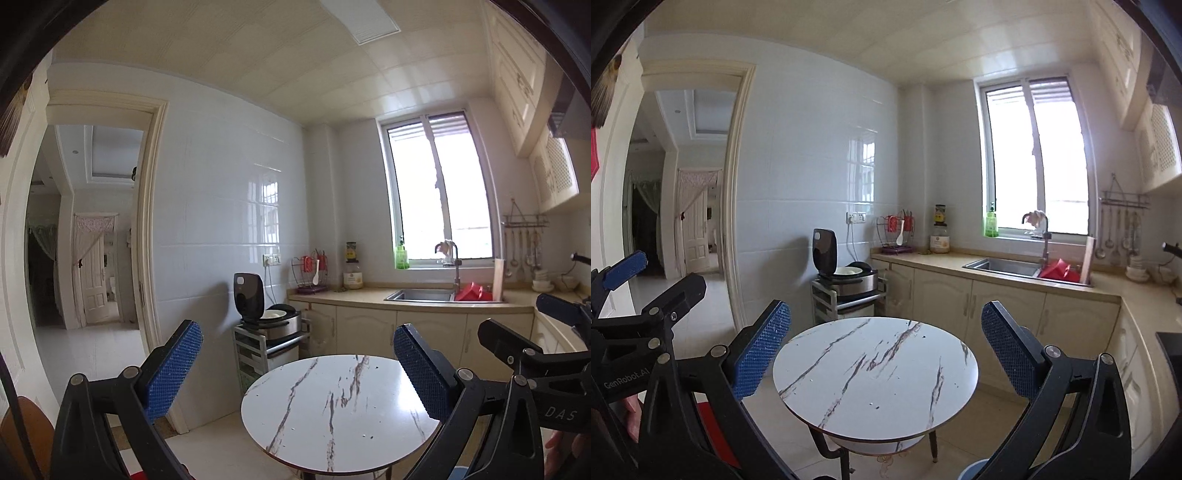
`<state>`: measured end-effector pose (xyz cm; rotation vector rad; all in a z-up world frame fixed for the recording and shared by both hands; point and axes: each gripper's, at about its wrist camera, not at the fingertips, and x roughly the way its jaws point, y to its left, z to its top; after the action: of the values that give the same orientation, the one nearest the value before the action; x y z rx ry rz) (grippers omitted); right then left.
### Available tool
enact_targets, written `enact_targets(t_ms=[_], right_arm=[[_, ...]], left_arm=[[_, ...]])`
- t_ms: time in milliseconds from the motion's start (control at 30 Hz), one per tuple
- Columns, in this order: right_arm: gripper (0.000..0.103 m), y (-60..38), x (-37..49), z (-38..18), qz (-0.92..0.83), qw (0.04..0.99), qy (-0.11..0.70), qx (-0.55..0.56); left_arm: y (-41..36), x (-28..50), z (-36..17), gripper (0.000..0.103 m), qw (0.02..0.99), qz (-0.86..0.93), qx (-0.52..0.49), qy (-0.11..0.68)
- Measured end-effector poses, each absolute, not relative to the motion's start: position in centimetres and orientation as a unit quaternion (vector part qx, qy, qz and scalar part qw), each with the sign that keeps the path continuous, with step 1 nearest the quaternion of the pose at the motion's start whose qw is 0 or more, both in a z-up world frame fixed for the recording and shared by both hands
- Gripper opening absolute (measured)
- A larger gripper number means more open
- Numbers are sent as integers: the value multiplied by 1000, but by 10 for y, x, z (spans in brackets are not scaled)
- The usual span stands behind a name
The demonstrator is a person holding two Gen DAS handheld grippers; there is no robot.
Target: Collect trash
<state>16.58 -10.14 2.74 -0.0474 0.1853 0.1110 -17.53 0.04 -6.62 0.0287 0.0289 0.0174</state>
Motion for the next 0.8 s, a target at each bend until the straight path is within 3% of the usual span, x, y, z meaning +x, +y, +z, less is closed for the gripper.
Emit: enact_targets(t_ms=[233, 800], right_arm=[[103, -97, 151, 31, 36, 995, 79, -38], [103, -121, 130, 24, -17, 996, 88, -26]], left_arm=[[-9, -173, -93, 102, 1000, 0, 7, 14], [36, -112, -63, 102, 998, -45, 11, 30]])
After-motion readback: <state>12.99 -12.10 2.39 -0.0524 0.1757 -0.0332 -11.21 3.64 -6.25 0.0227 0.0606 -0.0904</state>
